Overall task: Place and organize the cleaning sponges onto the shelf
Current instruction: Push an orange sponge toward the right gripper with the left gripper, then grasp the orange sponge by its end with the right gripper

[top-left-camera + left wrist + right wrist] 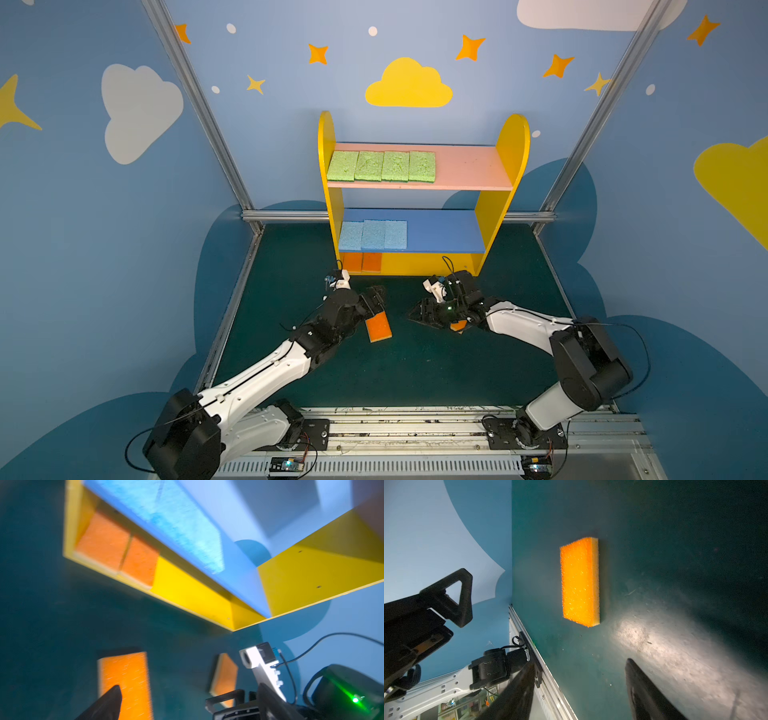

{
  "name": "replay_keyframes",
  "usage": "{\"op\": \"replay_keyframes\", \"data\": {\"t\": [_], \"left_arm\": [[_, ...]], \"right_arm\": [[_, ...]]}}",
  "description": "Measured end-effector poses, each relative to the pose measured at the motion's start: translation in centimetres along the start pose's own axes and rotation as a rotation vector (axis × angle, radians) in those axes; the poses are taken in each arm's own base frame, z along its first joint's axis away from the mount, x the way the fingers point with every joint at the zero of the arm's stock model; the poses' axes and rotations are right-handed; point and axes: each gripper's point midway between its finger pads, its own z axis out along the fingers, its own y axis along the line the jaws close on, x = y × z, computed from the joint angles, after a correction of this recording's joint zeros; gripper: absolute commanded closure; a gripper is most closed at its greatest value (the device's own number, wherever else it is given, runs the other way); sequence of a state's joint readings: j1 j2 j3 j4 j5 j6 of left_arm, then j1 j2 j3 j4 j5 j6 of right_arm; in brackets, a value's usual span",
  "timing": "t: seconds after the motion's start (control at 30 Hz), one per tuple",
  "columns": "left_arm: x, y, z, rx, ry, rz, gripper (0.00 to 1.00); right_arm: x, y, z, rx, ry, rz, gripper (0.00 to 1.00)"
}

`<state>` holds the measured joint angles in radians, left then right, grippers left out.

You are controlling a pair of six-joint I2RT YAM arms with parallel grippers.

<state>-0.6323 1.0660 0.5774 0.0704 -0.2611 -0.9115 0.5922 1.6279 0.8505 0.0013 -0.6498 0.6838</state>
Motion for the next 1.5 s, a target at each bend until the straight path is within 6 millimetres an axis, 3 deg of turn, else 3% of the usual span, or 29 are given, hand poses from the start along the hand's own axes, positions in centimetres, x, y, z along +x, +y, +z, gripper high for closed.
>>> {"op": "replay_keyframes", "data": {"t": [0.17,0.57,0.9,1.23,1.5], "left_arm": [[3.3,6.9,-0.5,-0.128,0.066,-0.001,0.00],[3.7,10.5,-0.9,-0.166,0.083,-0.048,0.00],[4.4,11.9,-1.1,-0.164,0.094,-0.077,0.00],[3.1,11.5,-2.2,-0.131,0.041,-0.093,0.00],[2.9,11.4,-3.2,-0.121,0.027,-0.095,0.00]], "right_arm": [[1.7,-0.1,2.9,0.003,0.077,0.027,0.34],[2.2,0.0,7.3,0.005,0.141,0.066,0.43],[0.6,0.1,8.9,0.019,0.122,0.070,0.61],[0.9,0.1,9.7,0.021,0.134,0.081,0.96],[0.5,0.0,9.5,0.022,0.126,0.091,1.00]]}}
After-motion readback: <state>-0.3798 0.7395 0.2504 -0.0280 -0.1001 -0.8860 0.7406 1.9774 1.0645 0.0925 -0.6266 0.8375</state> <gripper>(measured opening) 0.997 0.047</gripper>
